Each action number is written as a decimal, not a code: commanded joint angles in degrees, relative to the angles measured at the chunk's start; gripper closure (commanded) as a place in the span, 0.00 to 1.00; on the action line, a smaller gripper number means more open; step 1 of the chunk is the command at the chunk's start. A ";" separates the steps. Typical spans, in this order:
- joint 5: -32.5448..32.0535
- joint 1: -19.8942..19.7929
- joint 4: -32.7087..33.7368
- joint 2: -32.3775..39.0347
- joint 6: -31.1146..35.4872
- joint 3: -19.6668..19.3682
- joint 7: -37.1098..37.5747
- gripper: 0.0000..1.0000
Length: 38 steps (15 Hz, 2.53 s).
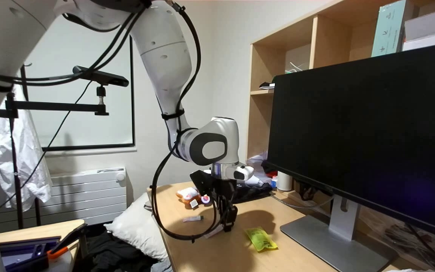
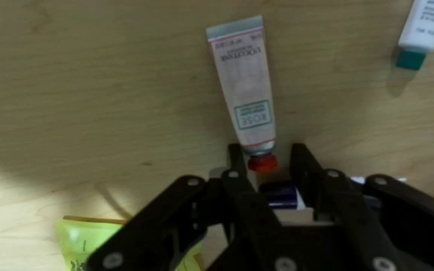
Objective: Place a tube on the purple napkin
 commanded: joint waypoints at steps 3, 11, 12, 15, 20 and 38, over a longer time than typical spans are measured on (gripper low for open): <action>-0.02 0.49 -0.89 -3.35 -2.86 -2.94 -0.50 0.93; -2.71 -2.94 -1.87 -15.19 -12.35 -10.06 1.29 0.89; -3.68 -3.73 -1.06 -16.48 -14.51 -11.34 2.17 0.89; -1.59 -7.79 0.56 -19.23 -19.73 -11.60 0.38 0.89; -1.48 -12.04 1.21 -19.90 -23.17 -11.13 0.24 0.81; -0.68 -18.50 -2.98 -14.29 -11.68 -14.60 -0.77 0.89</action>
